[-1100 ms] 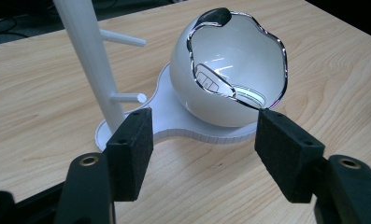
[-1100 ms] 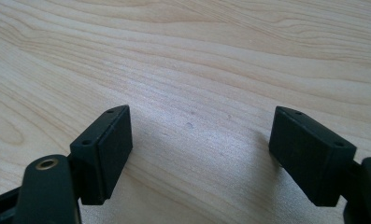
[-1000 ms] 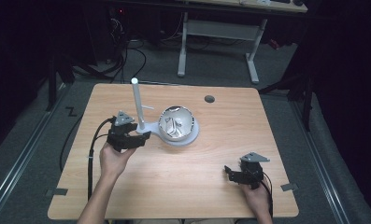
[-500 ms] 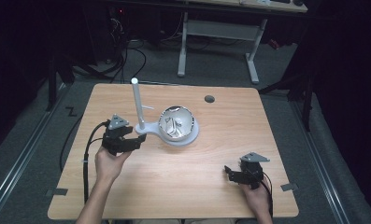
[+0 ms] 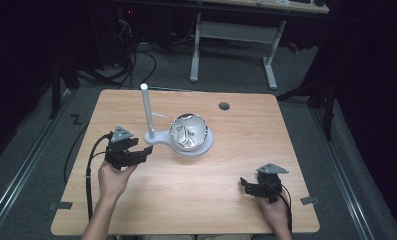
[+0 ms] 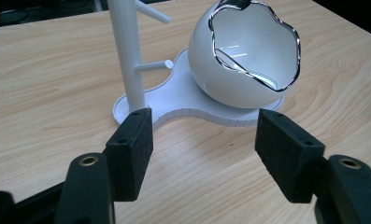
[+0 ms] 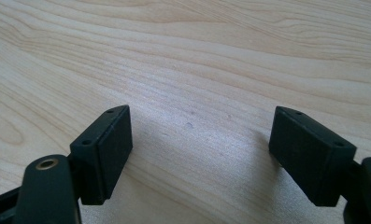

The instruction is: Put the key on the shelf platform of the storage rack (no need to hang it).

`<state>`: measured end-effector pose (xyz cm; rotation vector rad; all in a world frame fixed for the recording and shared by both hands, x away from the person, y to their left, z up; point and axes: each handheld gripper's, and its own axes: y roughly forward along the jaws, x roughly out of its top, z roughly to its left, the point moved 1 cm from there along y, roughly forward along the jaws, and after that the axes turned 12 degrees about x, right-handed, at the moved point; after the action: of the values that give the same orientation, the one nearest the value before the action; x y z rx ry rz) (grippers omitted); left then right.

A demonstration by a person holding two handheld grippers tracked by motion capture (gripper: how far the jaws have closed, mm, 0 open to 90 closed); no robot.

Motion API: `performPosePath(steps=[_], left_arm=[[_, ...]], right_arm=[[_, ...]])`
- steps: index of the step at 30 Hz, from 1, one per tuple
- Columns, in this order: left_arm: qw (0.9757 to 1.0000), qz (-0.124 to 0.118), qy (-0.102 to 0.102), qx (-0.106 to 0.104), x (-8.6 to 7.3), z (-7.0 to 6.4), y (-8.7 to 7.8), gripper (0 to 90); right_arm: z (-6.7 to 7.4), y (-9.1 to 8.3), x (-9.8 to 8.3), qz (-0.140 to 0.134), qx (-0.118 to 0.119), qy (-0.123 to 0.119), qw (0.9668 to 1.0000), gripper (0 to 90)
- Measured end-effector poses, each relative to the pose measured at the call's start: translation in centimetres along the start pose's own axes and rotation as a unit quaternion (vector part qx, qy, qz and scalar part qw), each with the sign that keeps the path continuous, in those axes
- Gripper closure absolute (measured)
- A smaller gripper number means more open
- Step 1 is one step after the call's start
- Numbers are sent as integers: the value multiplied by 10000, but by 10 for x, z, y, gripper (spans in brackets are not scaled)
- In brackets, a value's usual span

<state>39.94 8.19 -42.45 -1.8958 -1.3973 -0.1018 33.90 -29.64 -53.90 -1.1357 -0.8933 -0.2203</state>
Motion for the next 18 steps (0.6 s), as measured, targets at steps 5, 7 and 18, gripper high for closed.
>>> performPosePath(steps=[5,7,18], left_arm=[[10000,0,-62,13,0,5,-1,374],[9999,17,-100,16,0,7,-2,374],[9999,26,-118,47,-4,18,-4,373]], right_arm=[[0,0,0,0,0,-1,10000,218],[0,0,0,1,0,-1,10000,218],[0,0,0,1,0,0,10000,218]])
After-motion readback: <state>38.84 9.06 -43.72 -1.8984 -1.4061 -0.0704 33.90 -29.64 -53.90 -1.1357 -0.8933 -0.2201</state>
